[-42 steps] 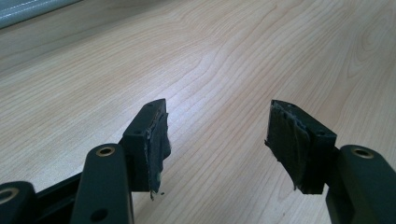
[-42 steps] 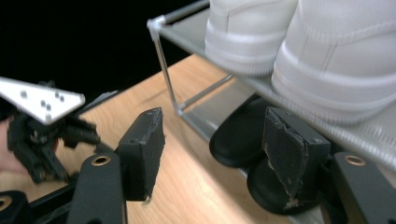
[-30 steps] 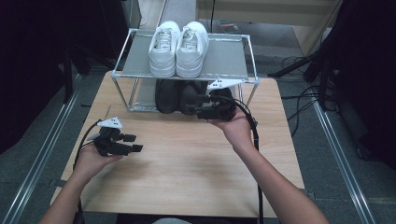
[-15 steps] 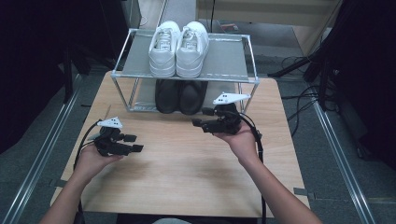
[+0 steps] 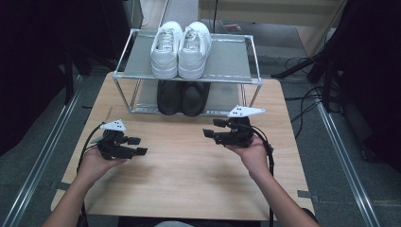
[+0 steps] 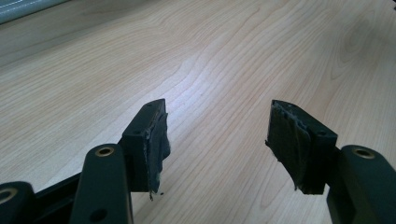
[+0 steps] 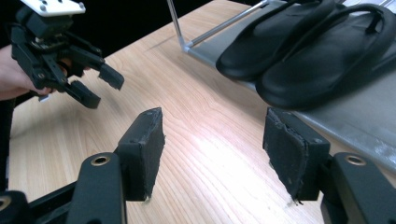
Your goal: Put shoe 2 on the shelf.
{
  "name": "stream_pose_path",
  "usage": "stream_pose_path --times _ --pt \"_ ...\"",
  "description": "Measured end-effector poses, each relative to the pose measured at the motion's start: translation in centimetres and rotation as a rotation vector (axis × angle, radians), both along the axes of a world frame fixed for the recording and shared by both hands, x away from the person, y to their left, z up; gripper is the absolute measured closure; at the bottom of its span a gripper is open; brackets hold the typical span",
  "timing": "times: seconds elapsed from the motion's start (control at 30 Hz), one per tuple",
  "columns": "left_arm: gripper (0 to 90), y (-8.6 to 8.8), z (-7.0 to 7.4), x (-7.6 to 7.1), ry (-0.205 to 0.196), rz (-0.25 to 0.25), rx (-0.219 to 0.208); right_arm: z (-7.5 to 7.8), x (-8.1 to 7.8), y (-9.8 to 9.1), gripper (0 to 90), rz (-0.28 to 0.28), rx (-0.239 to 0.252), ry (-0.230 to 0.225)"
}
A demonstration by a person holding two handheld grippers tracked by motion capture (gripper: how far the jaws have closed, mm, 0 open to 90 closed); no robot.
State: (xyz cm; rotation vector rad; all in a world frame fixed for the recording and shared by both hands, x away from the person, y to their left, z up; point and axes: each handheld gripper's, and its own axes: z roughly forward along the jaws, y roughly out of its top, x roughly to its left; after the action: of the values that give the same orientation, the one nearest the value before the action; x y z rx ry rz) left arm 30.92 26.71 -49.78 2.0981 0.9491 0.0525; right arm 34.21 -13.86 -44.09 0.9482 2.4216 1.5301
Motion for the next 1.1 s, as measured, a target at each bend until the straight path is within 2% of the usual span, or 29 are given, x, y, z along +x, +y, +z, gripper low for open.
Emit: stream_pose_path --times 0.2,0.4,0.47,0.6,0.67,0.83,1.07,1.1 --pt "38.4 -0.3 -0.1 0.0 0.0 0.001 0.007 -0.8 -0.5 -1.2 39.5 -0.011 0.007 0.007" --pt "38.4 -0.4 -0.2 0.0 0.004 -0.002 0.013 -1.6 -0.8 -1.9 39.3 -0.019 -0.007 0.003" --pt "38.4 -0.4 -0.1 -0.1 0.004 -0.006 0.01 -2.0 -0.9 -2.4 39.3 -0.026 -0.014 -0.02" --pt "38.2 -0.7 0.1 -0.2 -0.003 -0.015 0.002 -2.6 -0.9 -3.0 39.3 -0.038 -0.013 0.006" --pt "38.2 -0.7 0.1 -0.2 -0.002 -0.02 0.0 -2.7 -0.9 -3.1 39.2 -0.041 -0.017 0.008" --pt "38.0 -0.9 0.1 -0.2 -0.005 -0.034 0.007 -3.0 -1.0 -3.1 36.7 -0.056 -0.063 -0.012" --pt "37.9 -0.9 0.1 0.0 0.002 -0.034 0.011 -3.1 -1.2 -2.7 31.1 -0.056 -0.038 -0.007" --pt "37.9 -0.9 0.0 0.0 0.002 -0.035 0.012 -3.2 -1.1 -2.5 26.9 -0.023 -0.047 -0.001"
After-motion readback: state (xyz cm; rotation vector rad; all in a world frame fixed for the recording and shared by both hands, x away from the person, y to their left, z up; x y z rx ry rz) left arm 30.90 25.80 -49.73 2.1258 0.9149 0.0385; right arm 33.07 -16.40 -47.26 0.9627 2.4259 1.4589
